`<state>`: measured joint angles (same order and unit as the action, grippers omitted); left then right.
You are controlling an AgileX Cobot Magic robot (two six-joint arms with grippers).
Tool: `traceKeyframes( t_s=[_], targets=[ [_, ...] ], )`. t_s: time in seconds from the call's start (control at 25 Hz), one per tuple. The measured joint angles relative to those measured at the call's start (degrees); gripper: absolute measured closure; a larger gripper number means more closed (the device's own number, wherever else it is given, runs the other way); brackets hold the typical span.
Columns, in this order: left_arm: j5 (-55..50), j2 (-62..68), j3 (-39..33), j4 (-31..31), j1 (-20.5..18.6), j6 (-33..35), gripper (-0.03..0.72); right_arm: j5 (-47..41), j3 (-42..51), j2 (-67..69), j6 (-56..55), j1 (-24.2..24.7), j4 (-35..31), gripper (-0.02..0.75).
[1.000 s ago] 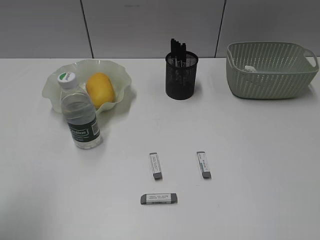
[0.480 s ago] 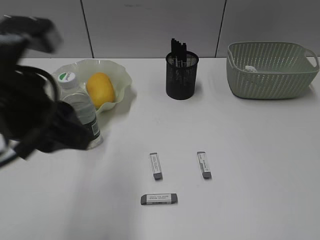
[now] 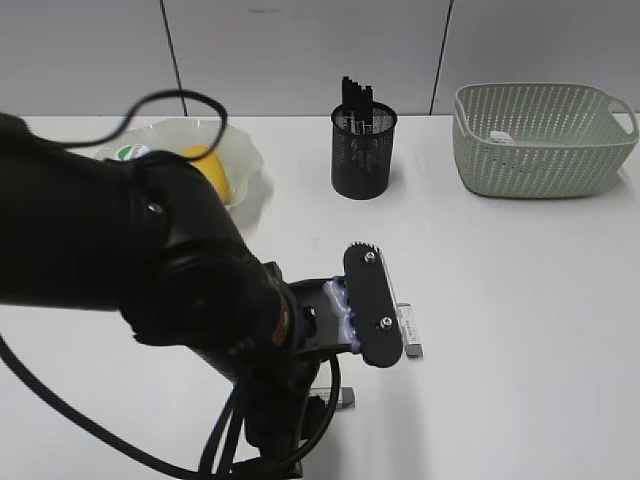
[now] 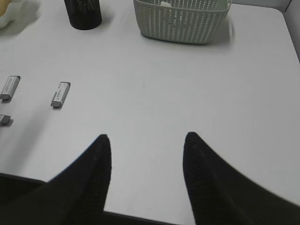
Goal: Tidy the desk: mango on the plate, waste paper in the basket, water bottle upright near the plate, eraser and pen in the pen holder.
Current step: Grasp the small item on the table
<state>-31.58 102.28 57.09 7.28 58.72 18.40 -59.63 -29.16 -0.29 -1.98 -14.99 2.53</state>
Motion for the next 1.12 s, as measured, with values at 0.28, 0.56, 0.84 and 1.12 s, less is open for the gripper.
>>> traceKeyframes(
  t_s=[0.28, 0.56, 0.84, 1.12],
  targets=[
    [4.1, 5.6, 3.0, -1.6, -0.1, 4.4, 0.341, 0.0, 0.0, 0.0, 0.1, 0.0, -0.1, 0.335],
    [0.4, 9.9, 6.2, -12.3, -4.3, 15.0, 0.401, 0.0, 0.0, 0.0, 0.1, 0.0, -0.1, 0.335],
    [-0.4, 10.1, 6.4, -17.9, -8.1, 23.4, 0.402, 0.0, 0.0, 0.0, 0.1, 0.0, -0.1, 0.335],
    [-0.5, 12.7, 6.9, -21.1, -8.1, 26.7, 0.418, 0.0, 0.0, 0.0, 0.1, 0.0, -0.1, 0.335]
  ],
)
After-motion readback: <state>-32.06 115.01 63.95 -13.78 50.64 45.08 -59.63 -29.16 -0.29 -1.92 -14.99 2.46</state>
